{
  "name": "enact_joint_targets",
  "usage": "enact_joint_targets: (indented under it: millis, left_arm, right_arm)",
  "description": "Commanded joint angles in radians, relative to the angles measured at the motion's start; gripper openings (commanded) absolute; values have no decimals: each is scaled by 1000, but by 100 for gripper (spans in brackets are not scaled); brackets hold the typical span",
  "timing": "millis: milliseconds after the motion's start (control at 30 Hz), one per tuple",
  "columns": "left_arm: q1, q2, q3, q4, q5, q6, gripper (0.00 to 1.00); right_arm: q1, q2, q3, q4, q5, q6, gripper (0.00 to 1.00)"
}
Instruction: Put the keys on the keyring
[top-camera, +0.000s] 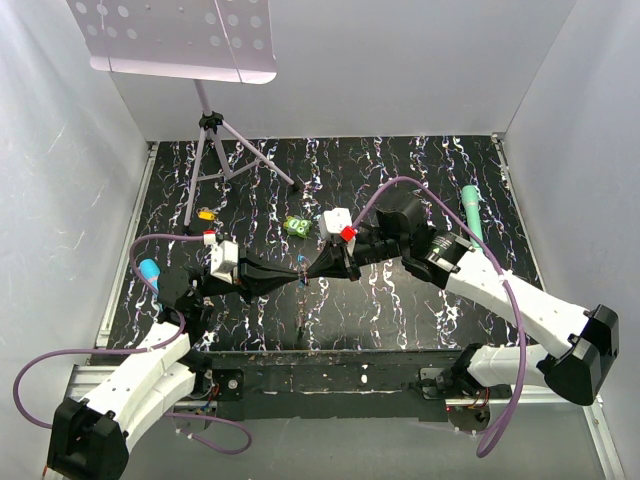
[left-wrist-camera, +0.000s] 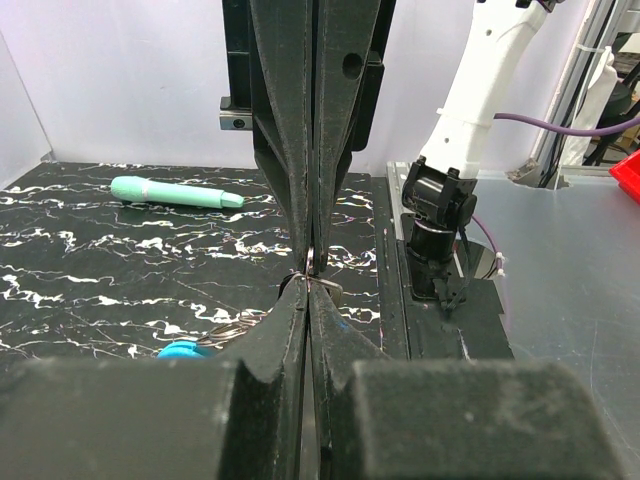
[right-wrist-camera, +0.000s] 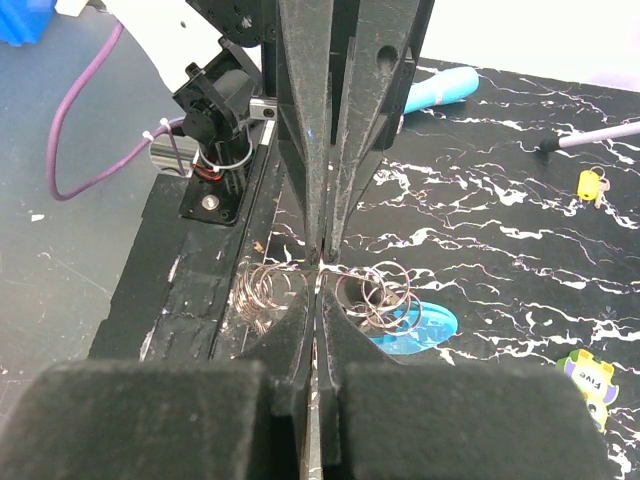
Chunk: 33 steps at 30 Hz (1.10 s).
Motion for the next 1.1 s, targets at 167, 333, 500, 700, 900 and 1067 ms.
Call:
enact_joint_targets:
  millis: [167, 333, 500, 700, 900, 1067]
  left_arm:
    - [5, -9, 41, 26, -35, 13, 0]
    - [5, -10, 38, 26, -38, 13, 0]
    - [5, -10, 38, 25, -38, 13, 0]
    - [5, -15, 35, 31, -41, 13, 0]
    - [8, -17, 30, 44, -47, 5, 0]
    - [11, -17, 26, 63, -53, -6, 0]
  right_arm:
    - [7, 18, 66, 0, -55, 5, 1]
    - [7, 29, 74, -15, -58, 10, 1]
    - [4, 38, 84, -18, -55, 31, 1]
    - [-21, 50, 92, -21, -66, 68, 1]
    - [-41, 64, 95, -21, -98, 114, 1]
    - [-62, 89, 104, -15, -144, 164, 1]
